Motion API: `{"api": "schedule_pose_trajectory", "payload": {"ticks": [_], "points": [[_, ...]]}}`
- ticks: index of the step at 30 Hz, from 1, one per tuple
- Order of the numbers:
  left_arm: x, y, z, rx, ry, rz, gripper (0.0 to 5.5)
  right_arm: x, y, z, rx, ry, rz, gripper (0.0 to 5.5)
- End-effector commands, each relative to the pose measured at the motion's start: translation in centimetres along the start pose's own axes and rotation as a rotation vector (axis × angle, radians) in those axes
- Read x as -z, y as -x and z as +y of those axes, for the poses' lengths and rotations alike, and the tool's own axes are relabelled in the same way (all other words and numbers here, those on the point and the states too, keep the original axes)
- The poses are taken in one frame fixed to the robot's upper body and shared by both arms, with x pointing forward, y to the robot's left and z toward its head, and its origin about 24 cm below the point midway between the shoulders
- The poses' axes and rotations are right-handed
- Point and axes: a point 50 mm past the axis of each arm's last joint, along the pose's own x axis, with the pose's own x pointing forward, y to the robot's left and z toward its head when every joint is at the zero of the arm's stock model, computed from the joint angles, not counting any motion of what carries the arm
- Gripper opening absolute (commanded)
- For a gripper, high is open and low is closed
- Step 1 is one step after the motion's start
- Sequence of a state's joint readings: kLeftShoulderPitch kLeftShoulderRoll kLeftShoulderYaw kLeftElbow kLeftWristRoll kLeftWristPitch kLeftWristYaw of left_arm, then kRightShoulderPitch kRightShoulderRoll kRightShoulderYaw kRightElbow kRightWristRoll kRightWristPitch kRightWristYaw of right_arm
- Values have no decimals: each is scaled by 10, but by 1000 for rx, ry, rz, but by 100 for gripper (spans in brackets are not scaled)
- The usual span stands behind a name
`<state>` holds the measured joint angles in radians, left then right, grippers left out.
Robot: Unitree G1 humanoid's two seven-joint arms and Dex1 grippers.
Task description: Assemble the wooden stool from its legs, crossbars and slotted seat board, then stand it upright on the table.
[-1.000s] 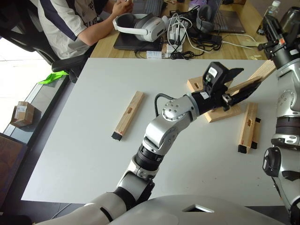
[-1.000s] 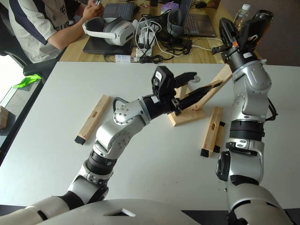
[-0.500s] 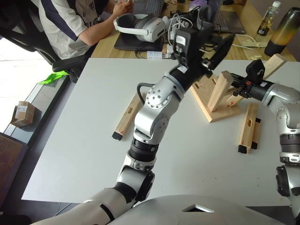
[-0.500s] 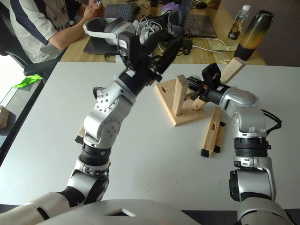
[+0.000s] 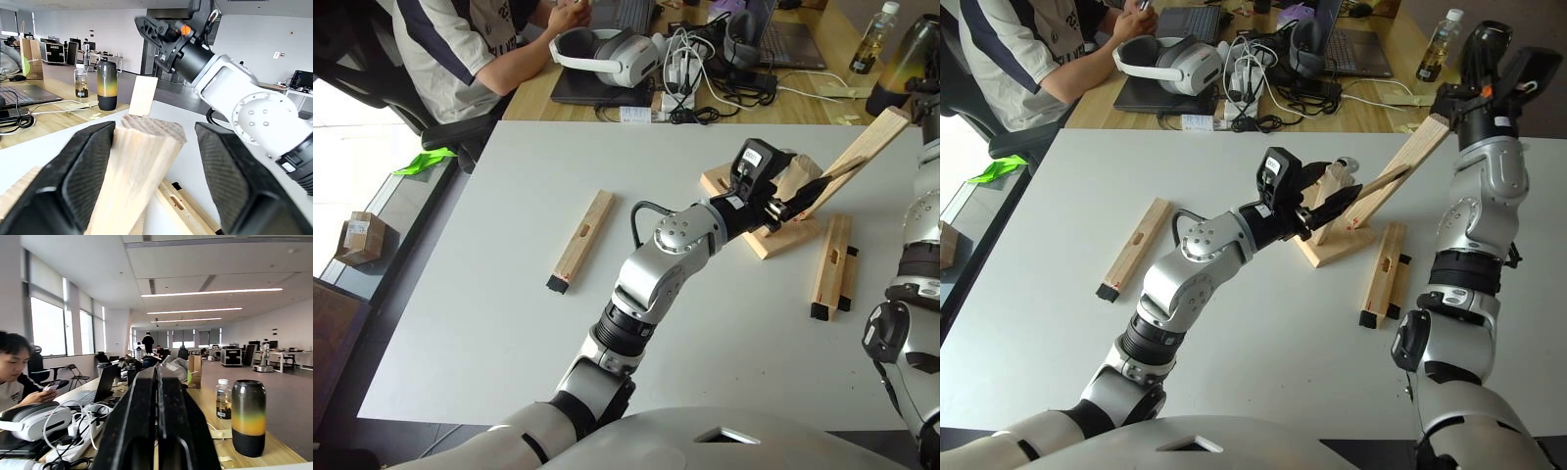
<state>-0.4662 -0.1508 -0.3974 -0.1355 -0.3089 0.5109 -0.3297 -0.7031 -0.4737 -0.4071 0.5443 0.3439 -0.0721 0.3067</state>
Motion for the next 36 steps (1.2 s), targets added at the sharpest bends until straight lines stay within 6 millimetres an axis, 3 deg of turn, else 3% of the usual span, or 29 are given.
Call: {"api": "schedule_pose_trajectory", "payload": {"ticks": [1,6,8,15,21,26,31,36], "points": [[-11,-3,-5,10,-2,-39,300,8,0,-13,110,47,62,4],[-21,-5,-8,16,7,-102,300,44,32,-53,399,120,243,4],[-21,-5,-9,11,10,-106,300,56,47,-57,414,155,284,4],[-20,-5,-5,-35,-6,-104,300,67,81,-33,110,188,323,4],[-20,-4,-2,-67,-26,-119,300,60,98,-24,-43,129,369,4],[-21,-4,0,-75,-49,-122,300,59,111,-14,-168,78,417,83],[-17,-3,1,-74,-61,-110,300,60,131,0,-404,-64,543,168],[-11,-1,-1,-61,-64,-94,300,55,142,14,-541,-264,644,168]]}}
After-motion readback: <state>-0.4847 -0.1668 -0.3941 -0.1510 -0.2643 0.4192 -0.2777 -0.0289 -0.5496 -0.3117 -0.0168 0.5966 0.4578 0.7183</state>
